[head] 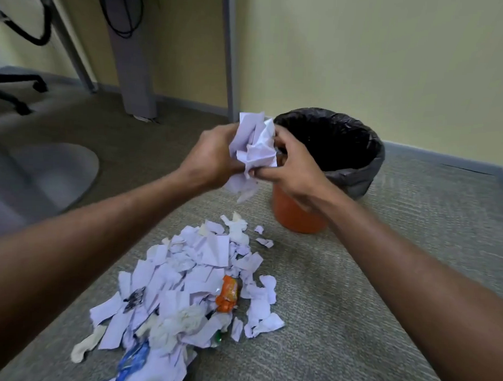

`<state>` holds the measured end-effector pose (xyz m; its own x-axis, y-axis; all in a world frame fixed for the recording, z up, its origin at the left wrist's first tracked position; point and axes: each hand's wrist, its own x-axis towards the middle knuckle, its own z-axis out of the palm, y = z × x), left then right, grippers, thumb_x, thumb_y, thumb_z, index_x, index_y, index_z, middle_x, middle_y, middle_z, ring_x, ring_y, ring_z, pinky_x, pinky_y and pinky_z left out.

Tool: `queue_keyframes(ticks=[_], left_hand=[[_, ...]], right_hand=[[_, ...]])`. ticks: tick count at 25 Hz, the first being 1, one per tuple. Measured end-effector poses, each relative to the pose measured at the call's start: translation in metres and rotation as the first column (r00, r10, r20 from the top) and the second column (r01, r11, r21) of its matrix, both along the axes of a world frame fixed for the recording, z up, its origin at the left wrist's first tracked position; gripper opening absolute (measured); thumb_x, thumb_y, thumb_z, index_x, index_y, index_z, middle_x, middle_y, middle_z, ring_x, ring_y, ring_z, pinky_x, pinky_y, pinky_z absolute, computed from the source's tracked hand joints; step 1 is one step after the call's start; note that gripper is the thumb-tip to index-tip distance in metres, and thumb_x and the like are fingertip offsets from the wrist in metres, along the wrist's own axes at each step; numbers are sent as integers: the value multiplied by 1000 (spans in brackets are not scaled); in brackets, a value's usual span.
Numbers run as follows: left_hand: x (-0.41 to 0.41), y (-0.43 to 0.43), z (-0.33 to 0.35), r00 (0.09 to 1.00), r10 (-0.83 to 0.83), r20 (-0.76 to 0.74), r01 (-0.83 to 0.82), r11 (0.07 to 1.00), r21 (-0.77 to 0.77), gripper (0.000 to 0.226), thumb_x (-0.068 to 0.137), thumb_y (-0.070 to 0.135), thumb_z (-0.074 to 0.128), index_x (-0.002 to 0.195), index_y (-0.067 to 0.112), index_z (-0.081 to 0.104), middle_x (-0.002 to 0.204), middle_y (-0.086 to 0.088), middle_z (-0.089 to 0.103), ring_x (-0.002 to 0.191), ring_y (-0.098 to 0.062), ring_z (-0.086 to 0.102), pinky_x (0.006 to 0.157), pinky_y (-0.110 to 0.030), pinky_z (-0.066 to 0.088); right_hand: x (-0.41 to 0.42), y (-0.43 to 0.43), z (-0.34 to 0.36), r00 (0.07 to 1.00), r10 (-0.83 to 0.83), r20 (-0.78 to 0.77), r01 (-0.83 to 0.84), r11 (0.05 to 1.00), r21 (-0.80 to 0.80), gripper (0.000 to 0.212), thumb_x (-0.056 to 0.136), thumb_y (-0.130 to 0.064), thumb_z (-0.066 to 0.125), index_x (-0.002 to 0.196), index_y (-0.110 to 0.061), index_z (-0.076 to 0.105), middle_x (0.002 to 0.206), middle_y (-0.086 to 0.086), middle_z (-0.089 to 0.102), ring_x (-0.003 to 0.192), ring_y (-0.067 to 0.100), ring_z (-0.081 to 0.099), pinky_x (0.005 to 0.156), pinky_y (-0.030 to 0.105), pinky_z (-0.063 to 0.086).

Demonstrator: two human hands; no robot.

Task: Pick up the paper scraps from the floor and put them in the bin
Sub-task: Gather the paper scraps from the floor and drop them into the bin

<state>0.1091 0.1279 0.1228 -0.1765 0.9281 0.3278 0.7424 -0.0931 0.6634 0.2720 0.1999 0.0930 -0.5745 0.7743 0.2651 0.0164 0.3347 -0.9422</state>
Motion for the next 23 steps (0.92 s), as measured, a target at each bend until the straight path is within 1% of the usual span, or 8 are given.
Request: queue_keyframes(ticks=[6,10,12,14,16,18,21,23], left_hand=[[43,67,34,991,-121,60,109,980,167,30,79,24,79,107,21,68,95,9,73,84,7,67,69,-19,56],[69,108,27,983,-165,84,144,966,214,37,76,26,79,110,20,69,100,3,75,97,-14,71,81,-39,60],[80,127,17,981,-180,69,160,960,231,35,75,26,77,108,17,69,98,-1,75,95,-20,71,80,-41,58],[88,143,7,977,-201,75,178,954,242,32,77,24,77,107,14,69,98,-1,74,86,-14,67,74,-25,56],[92,153,0,980,-195,43,181,957,225,31,79,22,76,107,14,68,96,1,72,83,-11,61,61,-5,44],[97,164,-8,983,-183,24,175,964,199,30,79,19,75,107,12,68,95,1,68,84,-13,59,57,-2,38],[101,175,-18,982,-181,45,171,970,172,29,79,15,74,107,10,67,95,1,67,83,-13,57,55,-2,38],[103,183,-24,988,-155,17,151,978,147,27,80,13,73,106,7,67,95,-2,68,83,-14,57,54,-2,37]], right_hand=[[43,56,46,995,-102,-6,102,987,122,76,72,8,79,139,-12,51,125,9,67,100,15,67,79,31,61],[74,85,50,982,-182,40,173,969,177,72,75,8,77,139,-12,51,130,9,62,89,9,68,71,24,57],[86,98,42,975,-211,64,197,964,181,71,75,9,75,139,-13,50,129,7,62,85,6,68,70,23,57],[93,112,33,969,-234,80,217,960,176,71,75,9,75,138,-12,50,126,5,62,87,6,69,71,24,58],[96,124,23,962,-255,93,237,956,173,72,74,8,76,138,-12,50,119,2,65,92,11,68,76,31,61],[98,135,13,952,-284,116,262,949,173,73,72,5,78,137,-13,50,116,1,67,94,12,67,81,34,62],[98,146,5,940,-301,162,276,948,156,75,71,6,77,138,-12,49,120,8,68,94,10,66,75,22,57],[97,154,3,932,-301,204,275,950,147,74,70,5,75,137,-9,49,120,12,67,96,15,66,76,23,57]])
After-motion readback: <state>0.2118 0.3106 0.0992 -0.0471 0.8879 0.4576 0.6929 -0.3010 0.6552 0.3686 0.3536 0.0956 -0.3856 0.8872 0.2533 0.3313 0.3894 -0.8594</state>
